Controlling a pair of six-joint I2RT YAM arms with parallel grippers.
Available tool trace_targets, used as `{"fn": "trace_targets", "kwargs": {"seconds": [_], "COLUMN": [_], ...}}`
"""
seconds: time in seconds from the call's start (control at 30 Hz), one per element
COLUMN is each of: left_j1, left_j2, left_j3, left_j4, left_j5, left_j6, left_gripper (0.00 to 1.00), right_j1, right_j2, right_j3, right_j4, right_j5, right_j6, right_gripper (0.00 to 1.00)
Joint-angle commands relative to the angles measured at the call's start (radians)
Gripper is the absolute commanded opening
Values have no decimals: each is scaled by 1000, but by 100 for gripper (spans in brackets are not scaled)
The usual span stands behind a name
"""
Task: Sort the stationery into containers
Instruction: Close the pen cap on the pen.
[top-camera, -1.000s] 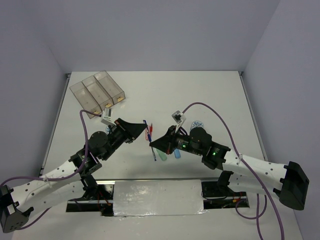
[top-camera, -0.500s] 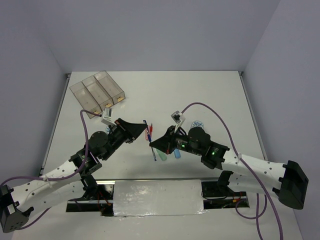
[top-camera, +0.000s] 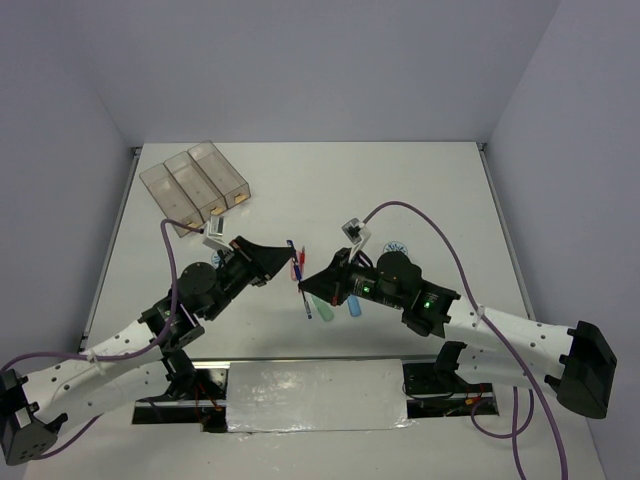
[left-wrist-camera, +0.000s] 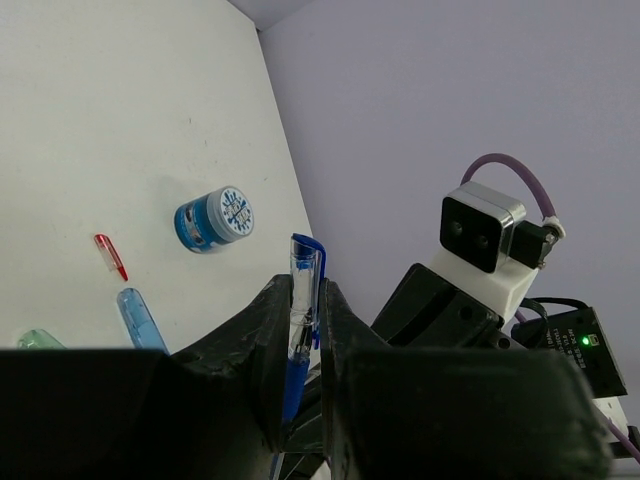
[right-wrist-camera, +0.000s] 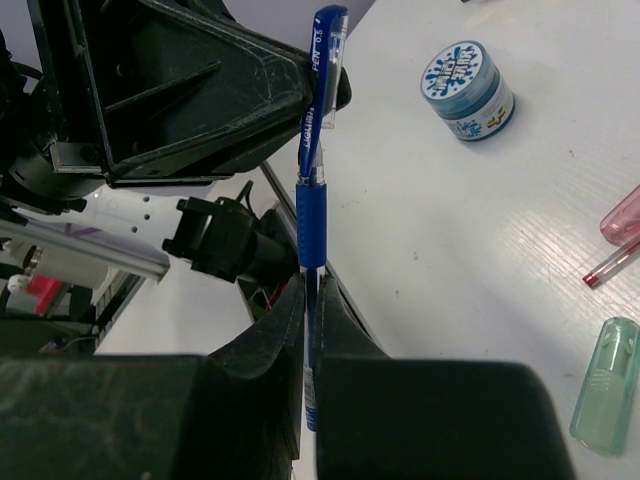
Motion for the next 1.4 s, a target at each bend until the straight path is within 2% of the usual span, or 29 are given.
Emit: {"fn": "trace_targets", "kwargs": {"seconds": [0.0, 0.77, 1.37], "left_j1": [-3, -9, -39], "left_j2": [12, 21, 52], "left_j3": [22, -58, -80], "left_j4": [57, 212, 238], "left_j5": [13, 114, 133], "left_j6": [14, 111, 121], "left_gripper": [0, 0, 0], "right_j1": [7, -22, -89], "right_j2": [-13, -15, -51], "right_j3": [38, 147, 173], "right_j4": [10, -86, -5], "right_j5": [21, 87, 38], "right_j6": [-12, -2, -31], "right_gripper": [0, 0, 0]}}
